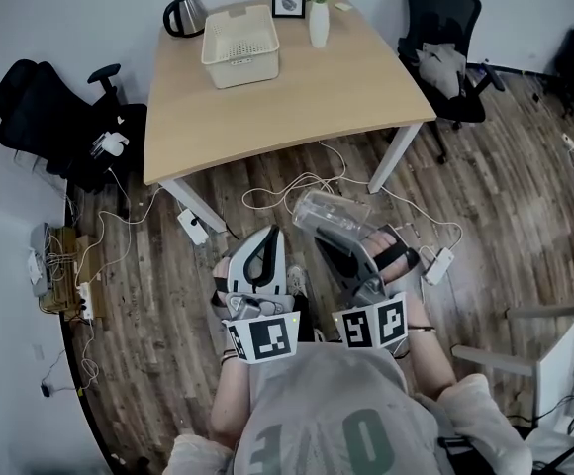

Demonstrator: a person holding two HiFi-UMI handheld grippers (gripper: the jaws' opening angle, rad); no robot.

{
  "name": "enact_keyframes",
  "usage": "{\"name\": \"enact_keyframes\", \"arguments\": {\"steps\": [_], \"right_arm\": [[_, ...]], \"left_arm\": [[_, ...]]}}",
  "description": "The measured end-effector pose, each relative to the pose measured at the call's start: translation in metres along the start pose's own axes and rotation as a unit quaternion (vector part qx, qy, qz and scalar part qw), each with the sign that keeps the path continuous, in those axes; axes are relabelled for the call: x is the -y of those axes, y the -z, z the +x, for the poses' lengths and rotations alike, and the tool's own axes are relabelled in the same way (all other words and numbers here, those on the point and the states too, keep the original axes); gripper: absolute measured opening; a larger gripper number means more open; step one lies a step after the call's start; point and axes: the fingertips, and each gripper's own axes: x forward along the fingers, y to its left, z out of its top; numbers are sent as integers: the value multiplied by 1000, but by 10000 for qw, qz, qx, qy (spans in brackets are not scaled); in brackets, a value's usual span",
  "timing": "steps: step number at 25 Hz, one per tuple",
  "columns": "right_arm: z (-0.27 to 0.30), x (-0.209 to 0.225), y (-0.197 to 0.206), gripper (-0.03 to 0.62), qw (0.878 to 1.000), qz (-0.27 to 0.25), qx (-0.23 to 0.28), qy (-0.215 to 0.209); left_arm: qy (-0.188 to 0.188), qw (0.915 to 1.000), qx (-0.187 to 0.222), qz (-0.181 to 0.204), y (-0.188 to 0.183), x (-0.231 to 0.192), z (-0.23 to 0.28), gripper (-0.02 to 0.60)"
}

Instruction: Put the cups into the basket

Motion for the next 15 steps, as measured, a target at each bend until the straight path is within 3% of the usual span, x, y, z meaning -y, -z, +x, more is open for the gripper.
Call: {"name": "enact_keyframes", "arguments": {"steps": [15], "right_arm": [[128, 64, 29, 21, 9999, 67, 53, -60]], "left_arm": [[-48, 10000, 18, -17, 35, -78, 117, 9]]}}
